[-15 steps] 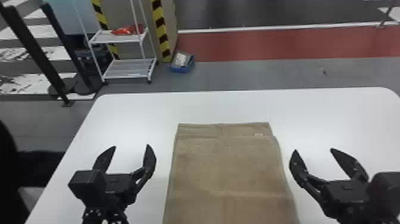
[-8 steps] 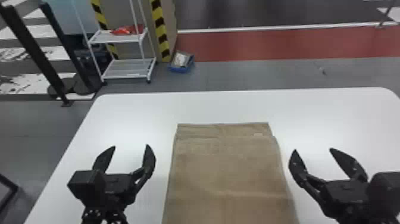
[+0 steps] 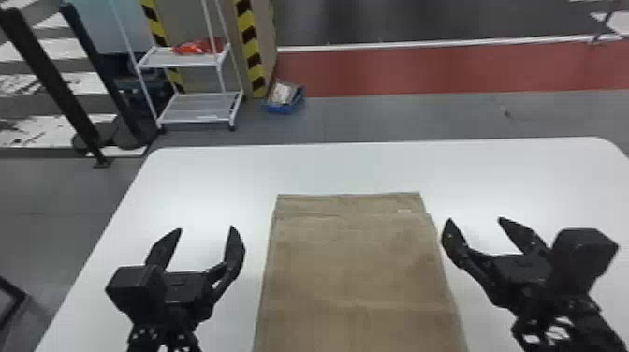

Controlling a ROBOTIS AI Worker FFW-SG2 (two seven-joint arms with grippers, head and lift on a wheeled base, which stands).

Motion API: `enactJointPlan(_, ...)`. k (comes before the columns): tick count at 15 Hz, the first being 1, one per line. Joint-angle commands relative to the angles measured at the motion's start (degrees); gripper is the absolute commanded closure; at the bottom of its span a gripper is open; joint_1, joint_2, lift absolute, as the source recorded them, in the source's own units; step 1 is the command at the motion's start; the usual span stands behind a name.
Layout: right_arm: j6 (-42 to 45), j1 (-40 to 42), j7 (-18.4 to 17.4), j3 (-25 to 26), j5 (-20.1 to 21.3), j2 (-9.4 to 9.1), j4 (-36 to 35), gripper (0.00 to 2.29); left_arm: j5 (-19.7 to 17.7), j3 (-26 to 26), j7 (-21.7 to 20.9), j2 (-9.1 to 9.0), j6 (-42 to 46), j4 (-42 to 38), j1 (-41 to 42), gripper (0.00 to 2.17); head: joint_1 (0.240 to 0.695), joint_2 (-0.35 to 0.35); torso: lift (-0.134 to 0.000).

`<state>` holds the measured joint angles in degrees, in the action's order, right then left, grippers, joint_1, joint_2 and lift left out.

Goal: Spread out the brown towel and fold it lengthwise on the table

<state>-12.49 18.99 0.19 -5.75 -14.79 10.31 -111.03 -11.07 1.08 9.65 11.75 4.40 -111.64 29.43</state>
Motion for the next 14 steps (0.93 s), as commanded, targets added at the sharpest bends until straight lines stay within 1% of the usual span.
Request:
enactJointPlan(1,-3.29,-4.49,0.25,-0.49,-0.59,-0.55,2.49,0.12,0.0,-0.29,0.02,0.12,-0.14,-0.25,0.19,0.08,0.695,0.111,-0.125)
enactJointPlan(2,-5.05,-6.24,0.6,-0.66,-1.03,-0.55,3.37,0.12,0.0,-0.29,0.02,0.21,-0.32,-0.25,0.19,0.08,0.695,0.114,-0.125)
enactJointPlan(4,-10.15,-10.02,2.62,-0.84,-2.35,-0.64,5.83,0.12,0.0,-0.29,0.02,0.21,-1.19,-0.25,0.02,0.08,0.695,0.121,-0.125)
enactJointPlan(6,-10.15,-12.4,3.59,-1.46,-2.53,-0.81,8.9,0.13,-0.18,-0.37,0.02,0.21,-1.19,-0.07,0.02,0.08,0.695,0.132,-0.125)
enactJointPlan(9,-10.15,-15.65,6.93,-1.89,-4.11,-0.81,13.39,0.16,-0.18,-0.46,0.02,0.12,-1.19,0.19,-0.07,0.08,0.695,0.143,-0.125)
enactJointPlan(13,-9.97,-17.76,11.14,-1.98,-4.37,-1.78,18.04,0.23,-0.18,-0.46,-0.07,0.03,-1.19,0.55,-0.34,0.08,0.695,0.16,-0.125)
enactJointPlan(14,-9.8,-18.2,12.11,-1.98,-4.55,-1.87,19.19,0.29,0.0,-0.46,-0.07,0.03,-1.19,0.72,-0.42,0.08,0.695,0.164,-0.125)
